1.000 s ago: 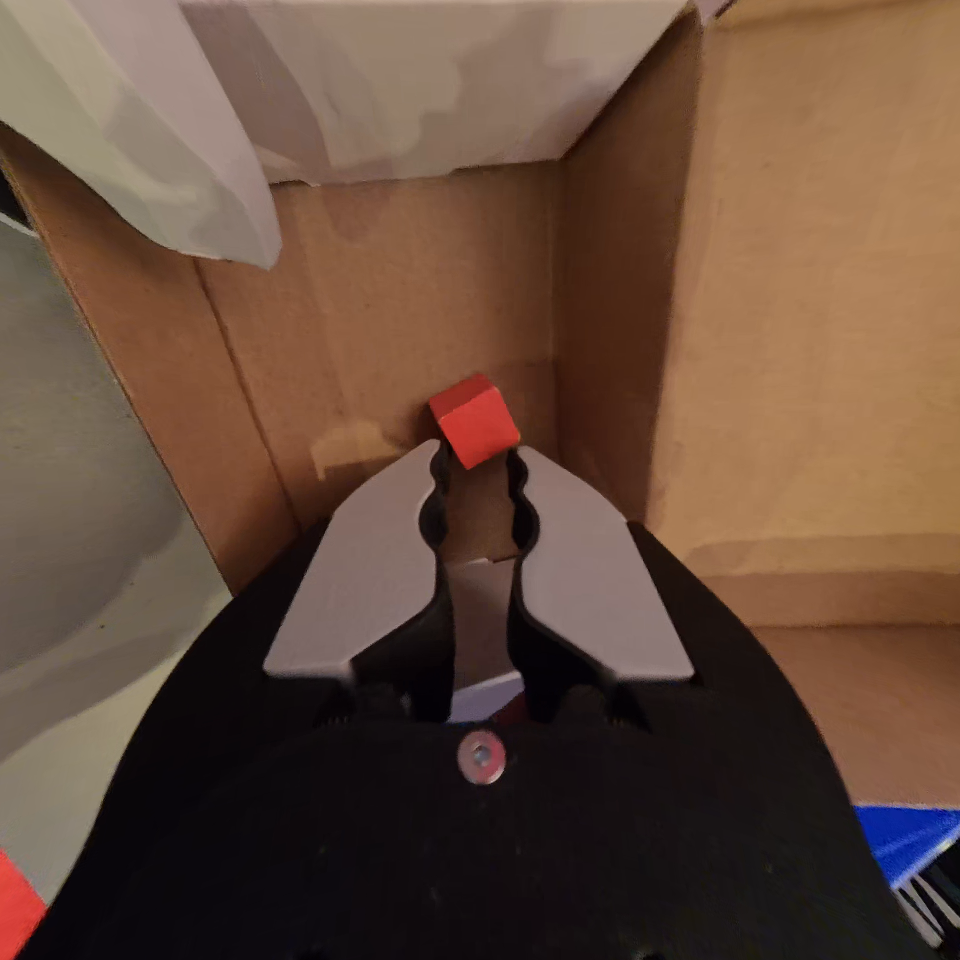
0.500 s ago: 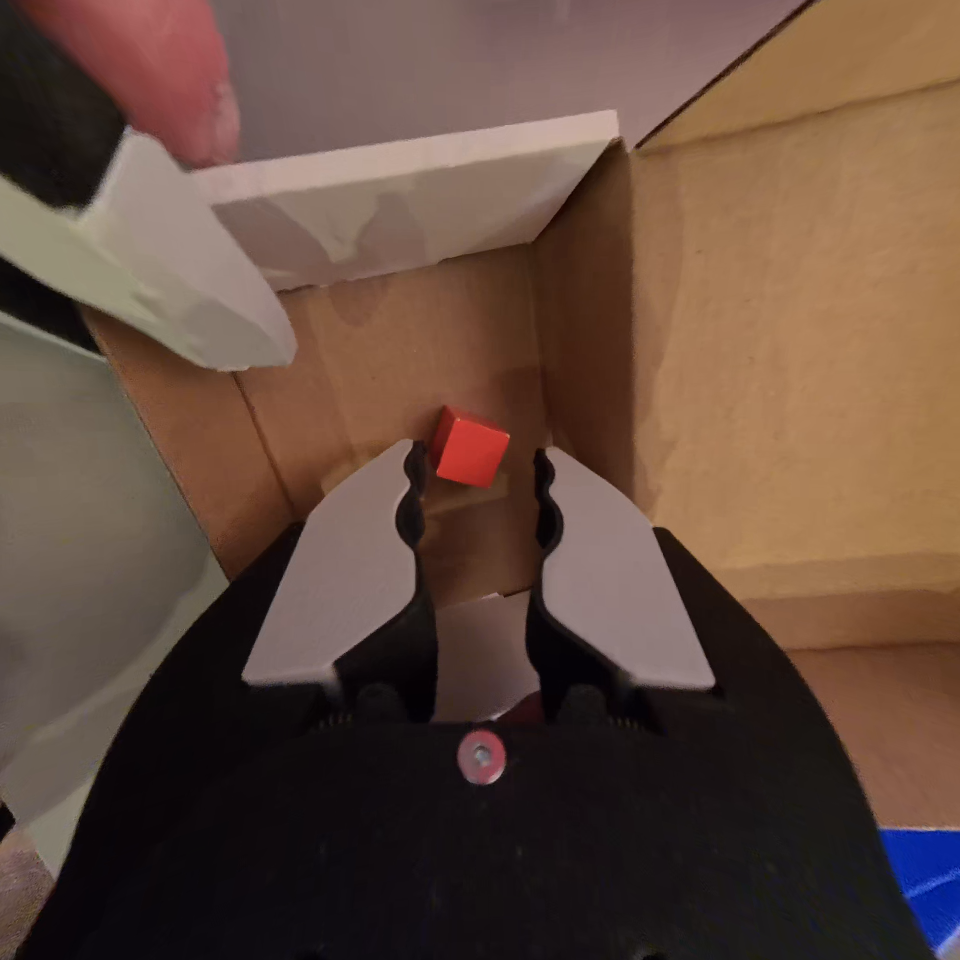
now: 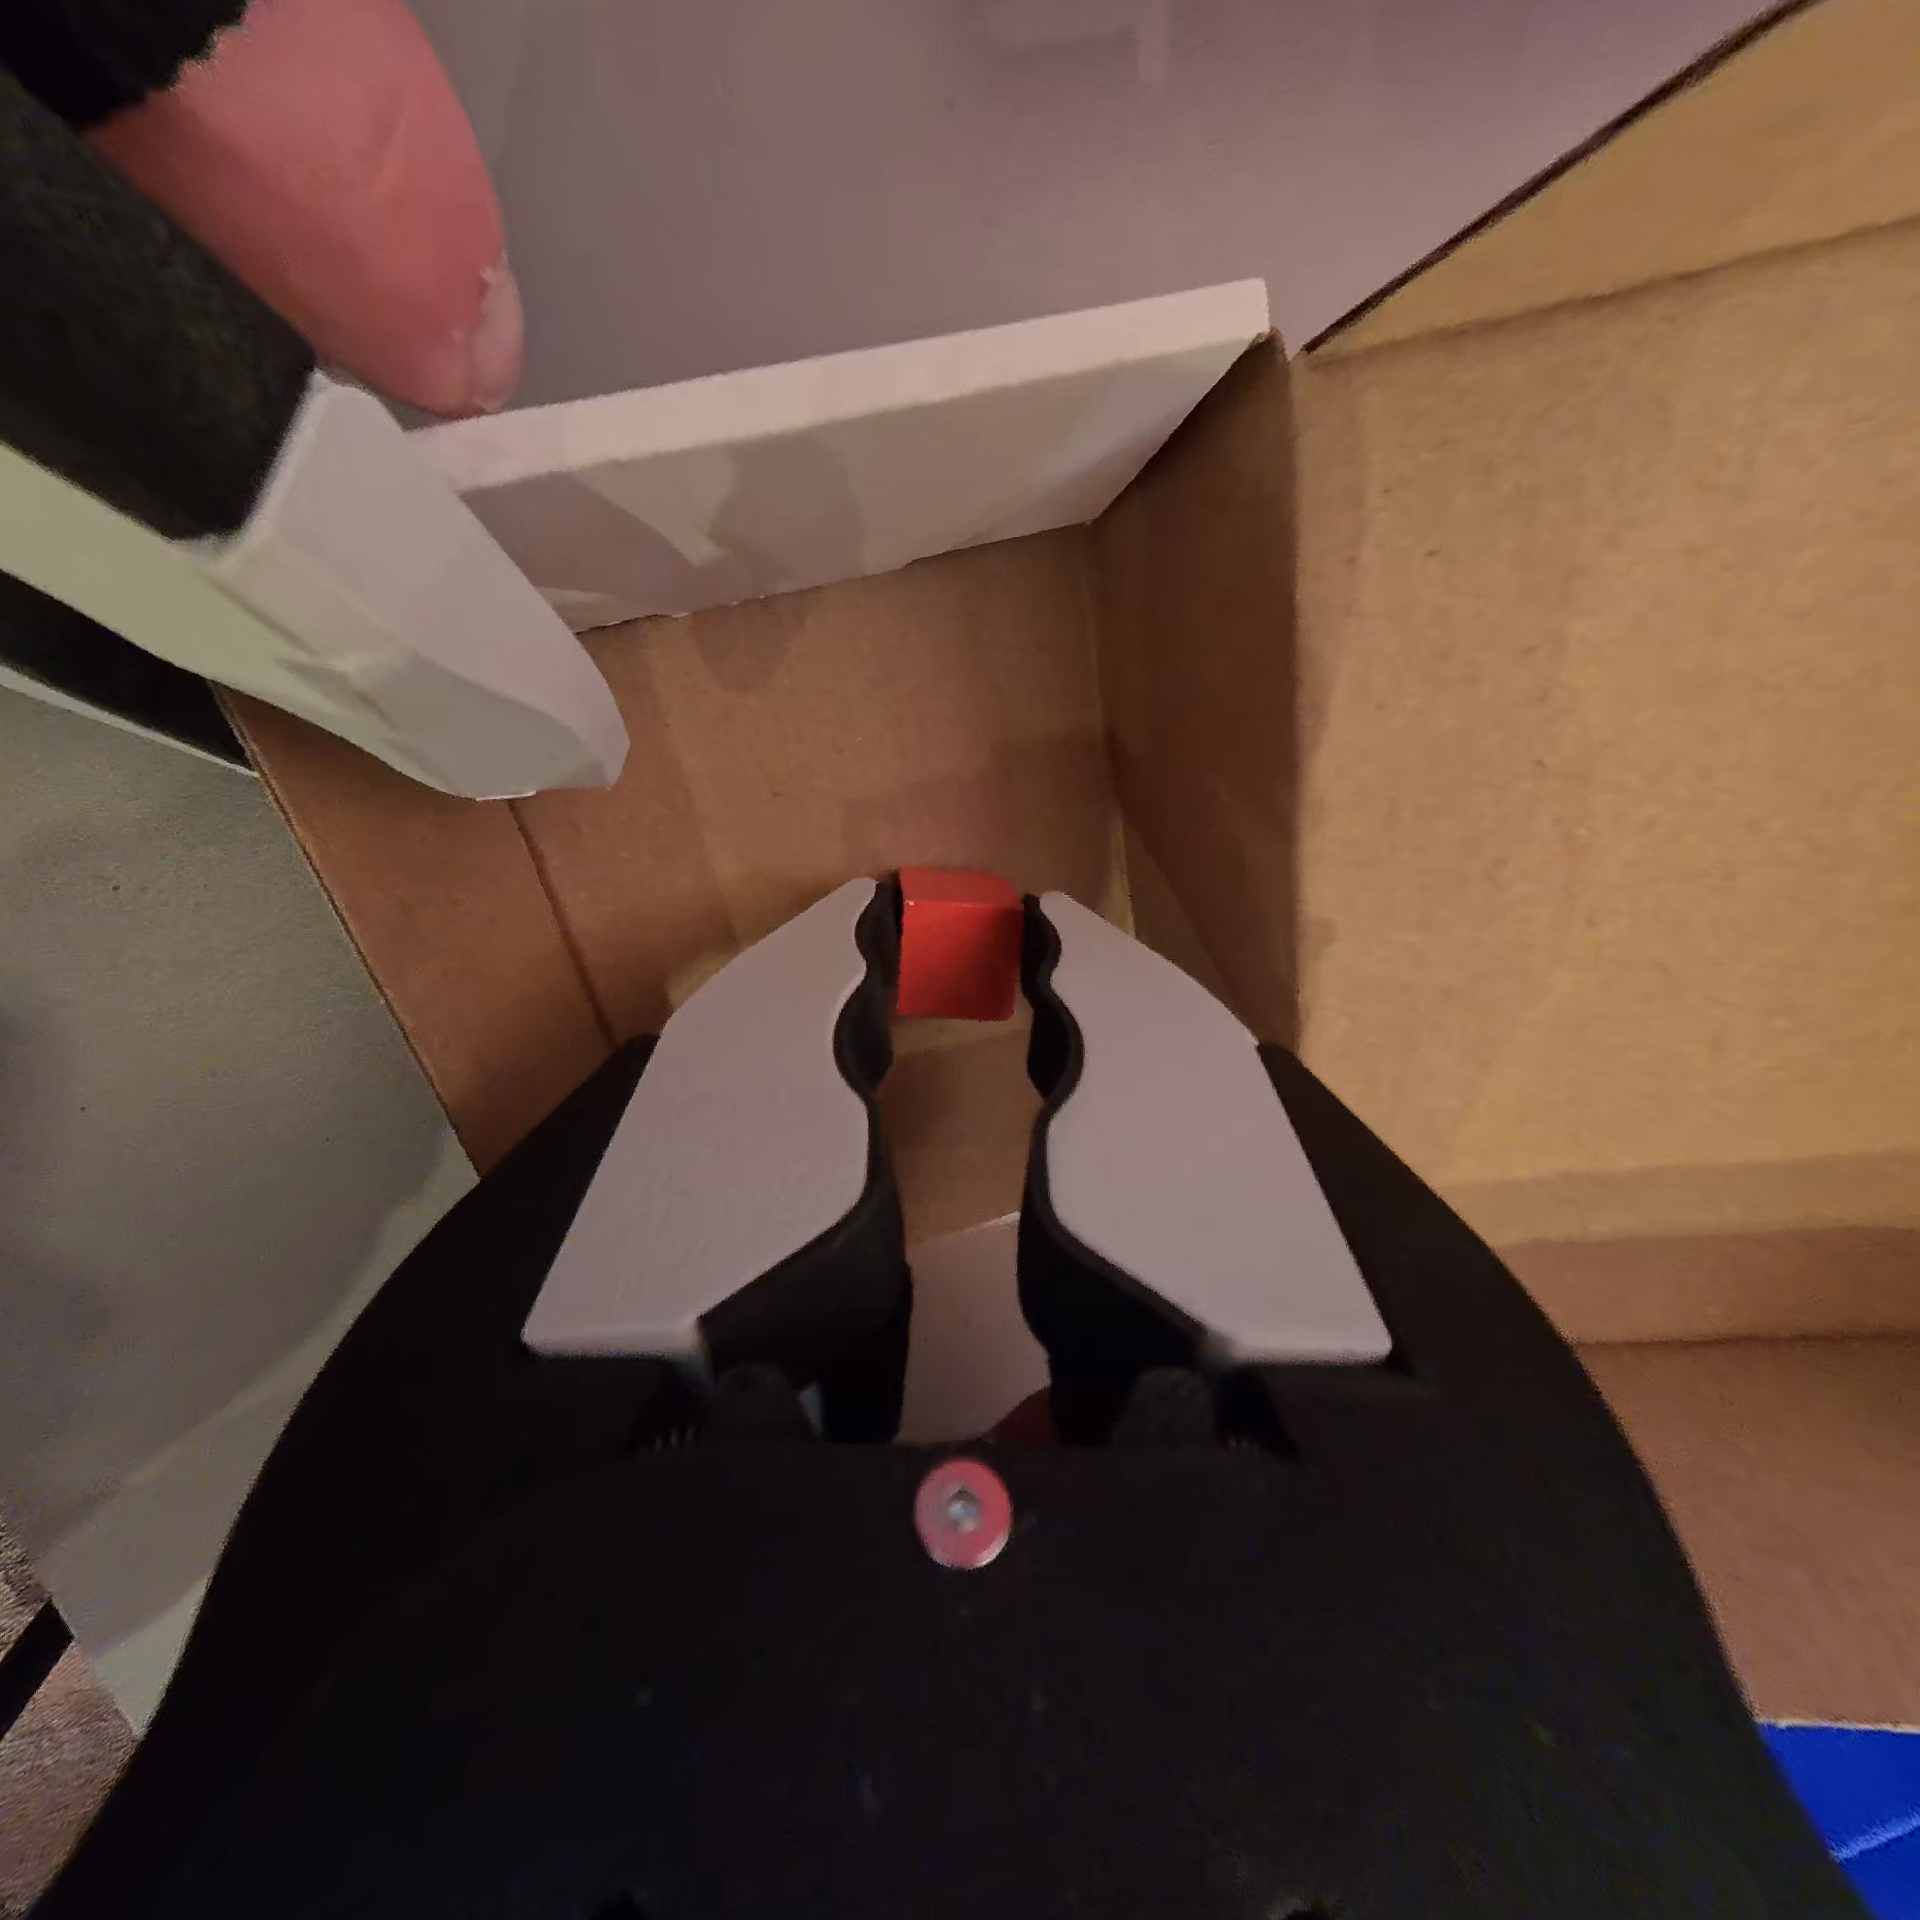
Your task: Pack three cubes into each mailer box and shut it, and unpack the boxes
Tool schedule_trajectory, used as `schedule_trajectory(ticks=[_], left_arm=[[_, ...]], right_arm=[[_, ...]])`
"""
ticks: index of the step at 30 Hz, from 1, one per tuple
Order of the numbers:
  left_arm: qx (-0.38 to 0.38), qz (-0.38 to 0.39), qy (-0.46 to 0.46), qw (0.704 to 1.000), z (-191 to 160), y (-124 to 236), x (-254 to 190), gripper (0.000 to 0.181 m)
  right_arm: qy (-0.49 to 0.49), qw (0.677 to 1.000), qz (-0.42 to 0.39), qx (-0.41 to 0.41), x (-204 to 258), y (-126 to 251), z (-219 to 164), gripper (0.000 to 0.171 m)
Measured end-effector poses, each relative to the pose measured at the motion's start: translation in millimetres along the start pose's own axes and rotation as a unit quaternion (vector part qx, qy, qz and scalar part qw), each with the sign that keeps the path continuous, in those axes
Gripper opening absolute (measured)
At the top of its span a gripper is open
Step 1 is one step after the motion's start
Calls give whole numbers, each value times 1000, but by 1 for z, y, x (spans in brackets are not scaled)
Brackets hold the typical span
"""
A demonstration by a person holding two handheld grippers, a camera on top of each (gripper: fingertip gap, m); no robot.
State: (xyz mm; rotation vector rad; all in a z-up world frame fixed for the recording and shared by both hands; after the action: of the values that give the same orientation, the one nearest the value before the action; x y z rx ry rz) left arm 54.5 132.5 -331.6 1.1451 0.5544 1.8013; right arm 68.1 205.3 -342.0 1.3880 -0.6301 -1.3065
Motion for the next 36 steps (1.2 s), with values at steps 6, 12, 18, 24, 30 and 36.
schedule_trajectory(ticks=[6,12,18,24,30,36], left_arm=[[0,0,1,1000,0,0,0,29],[0,0,0,1000,0,0,0,29],[0,0,0,1000,0,0,0,29],[0,0,0,1000,0,0,0,29],[0,0,0,1000,0,0,0,29],[0,0,0,1000,0,0,0,29]], right_arm=[[0,1000,7,3,3,-1,-1,23],[2,1000,5,-2,3,0,0,21],[3,1000,6,-1,3,1,-1,21],[-1,1000,6,-3,3,1,-1,21],[-4,1000,11,-2,3,0,-2,21],[-2,1000,13,-1,5,0,-2,22]])
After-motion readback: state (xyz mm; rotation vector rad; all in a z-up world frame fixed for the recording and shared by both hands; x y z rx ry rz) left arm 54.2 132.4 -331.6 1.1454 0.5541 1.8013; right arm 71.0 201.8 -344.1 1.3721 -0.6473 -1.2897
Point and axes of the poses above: each gripper's, where its closed fingertips meet, y back along the fingers, z out of its top, x = y × z across the jaws, the point moved 1 cm from there along y, back along the fingers, and after that the axes turned 8 degrees about -z, right-handed, at the moved point
